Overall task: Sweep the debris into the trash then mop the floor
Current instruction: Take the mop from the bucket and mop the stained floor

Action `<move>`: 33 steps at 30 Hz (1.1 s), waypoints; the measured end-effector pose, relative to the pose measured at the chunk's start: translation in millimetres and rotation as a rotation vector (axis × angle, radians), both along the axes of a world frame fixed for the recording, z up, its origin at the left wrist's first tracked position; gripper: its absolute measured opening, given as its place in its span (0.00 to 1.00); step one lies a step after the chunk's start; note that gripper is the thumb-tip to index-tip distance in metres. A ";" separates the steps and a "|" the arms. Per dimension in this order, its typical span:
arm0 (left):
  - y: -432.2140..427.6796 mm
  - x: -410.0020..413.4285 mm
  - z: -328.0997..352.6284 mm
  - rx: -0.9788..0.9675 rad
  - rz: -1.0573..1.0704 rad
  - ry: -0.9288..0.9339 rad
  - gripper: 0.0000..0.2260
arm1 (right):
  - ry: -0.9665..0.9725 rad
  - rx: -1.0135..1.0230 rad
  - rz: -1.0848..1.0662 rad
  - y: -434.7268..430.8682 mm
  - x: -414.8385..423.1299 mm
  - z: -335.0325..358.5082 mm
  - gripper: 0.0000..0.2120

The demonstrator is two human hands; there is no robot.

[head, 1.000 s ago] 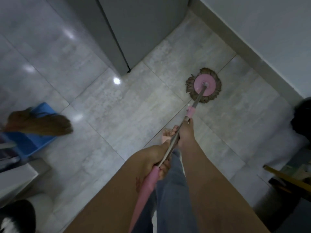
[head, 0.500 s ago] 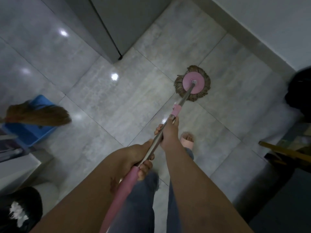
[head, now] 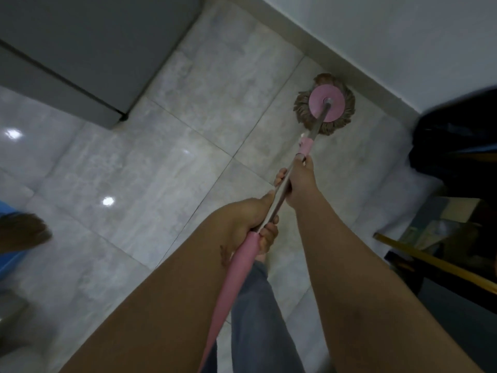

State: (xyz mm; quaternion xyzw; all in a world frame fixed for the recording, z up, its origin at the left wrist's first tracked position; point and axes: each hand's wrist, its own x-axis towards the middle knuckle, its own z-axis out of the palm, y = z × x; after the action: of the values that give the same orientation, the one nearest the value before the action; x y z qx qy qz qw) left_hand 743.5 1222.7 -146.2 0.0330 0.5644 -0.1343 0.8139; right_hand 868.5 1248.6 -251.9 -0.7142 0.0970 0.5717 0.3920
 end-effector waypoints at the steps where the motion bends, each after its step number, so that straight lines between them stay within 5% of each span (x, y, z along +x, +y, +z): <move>1: 6.4 14.8 -2.2 0.005 -0.006 -0.004 0.25 | -0.009 -0.005 -0.006 5.7 15.6 -2.4 0.17; 11: -36.0 19.8 3.3 0.010 -0.068 0.023 0.26 | 0.001 -0.005 -0.044 -44.6 19.4 3.4 0.16; 26: -217.3 -186.5 59.9 -0.015 -0.136 0.095 0.24 | 0.034 -0.093 -0.108 -243.9 -195.3 32.0 0.13; 33: -216.7 -199.3 62.3 0.008 -0.206 0.162 0.24 | 0.133 -0.043 -0.118 -246.0 -211.4 35.1 0.16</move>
State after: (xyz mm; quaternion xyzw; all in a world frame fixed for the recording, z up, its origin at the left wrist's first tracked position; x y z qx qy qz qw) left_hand 544.2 1006.1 -83.9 0.0831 0.6223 -0.2174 0.7474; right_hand 657.0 1002.6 -216.8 -0.6758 0.1770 0.5917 0.4023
